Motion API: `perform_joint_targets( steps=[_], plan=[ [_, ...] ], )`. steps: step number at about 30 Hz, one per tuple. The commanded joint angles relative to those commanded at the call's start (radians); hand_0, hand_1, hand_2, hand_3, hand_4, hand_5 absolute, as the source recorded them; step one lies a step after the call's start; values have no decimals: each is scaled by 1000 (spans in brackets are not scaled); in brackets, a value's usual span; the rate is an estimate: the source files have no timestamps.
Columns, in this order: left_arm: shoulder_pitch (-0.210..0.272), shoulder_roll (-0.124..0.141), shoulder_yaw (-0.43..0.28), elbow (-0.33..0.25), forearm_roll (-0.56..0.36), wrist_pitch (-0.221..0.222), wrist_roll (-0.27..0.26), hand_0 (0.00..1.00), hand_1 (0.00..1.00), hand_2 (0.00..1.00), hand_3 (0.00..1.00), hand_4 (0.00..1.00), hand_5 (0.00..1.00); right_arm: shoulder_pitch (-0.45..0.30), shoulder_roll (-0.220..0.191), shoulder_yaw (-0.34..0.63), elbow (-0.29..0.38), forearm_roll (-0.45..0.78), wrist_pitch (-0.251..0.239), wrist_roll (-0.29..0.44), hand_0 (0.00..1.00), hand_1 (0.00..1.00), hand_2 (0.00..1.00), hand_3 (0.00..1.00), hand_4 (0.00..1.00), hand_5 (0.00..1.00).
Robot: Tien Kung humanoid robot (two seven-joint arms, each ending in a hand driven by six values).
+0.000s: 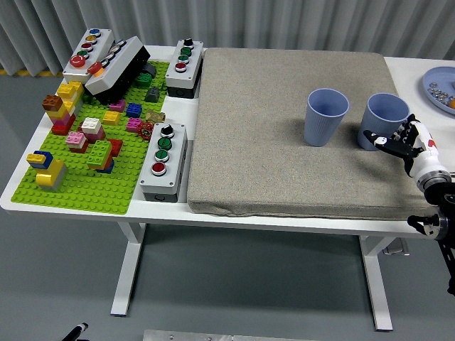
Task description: Pick cup pour cup place
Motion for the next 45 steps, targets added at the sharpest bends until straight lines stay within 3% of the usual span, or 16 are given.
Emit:
perform_joint_targets(
  steps=[34, 35, 40, 41, 45],
  plan=[
    [-6, 3, 16, 0, -4, 1, -4, 868, 830, 898, 794, 645, 998, 42, 21, -23, -49, 37, 2, 11, 917, 888, 949, 994, 862, 243],
    [-6, 3, 16, 0, -5, 1, -4, 867, 830, 898, 794, 646, 998, 42, 20, -21, -48, 40, -2, 14, 914, 866, 896, 955, 863, 246],
    [-6, 3, 17, 0, -5, 1, -4, 867, 830, 898, 794, 646, 998, 40, 21, -20, -48, 47, -11, 20, 914, 866, 896, 955, 863, 246],
    [-6, 3, 17, 0, -5, 1, -4, 867, 831, 898, 794, 646, 998, 40, 22, -21, -49, 47, -11, 21, 858, 753, 659, 805, 791, 144],
    [-6, 3, 15, 0, -4, 1, -4, 867, 831, 898, 794, 646, 998, 39, 23, -20, -51, 58, -16, 24, 858, 753, 659, 805, 791, 144]
  ],
)
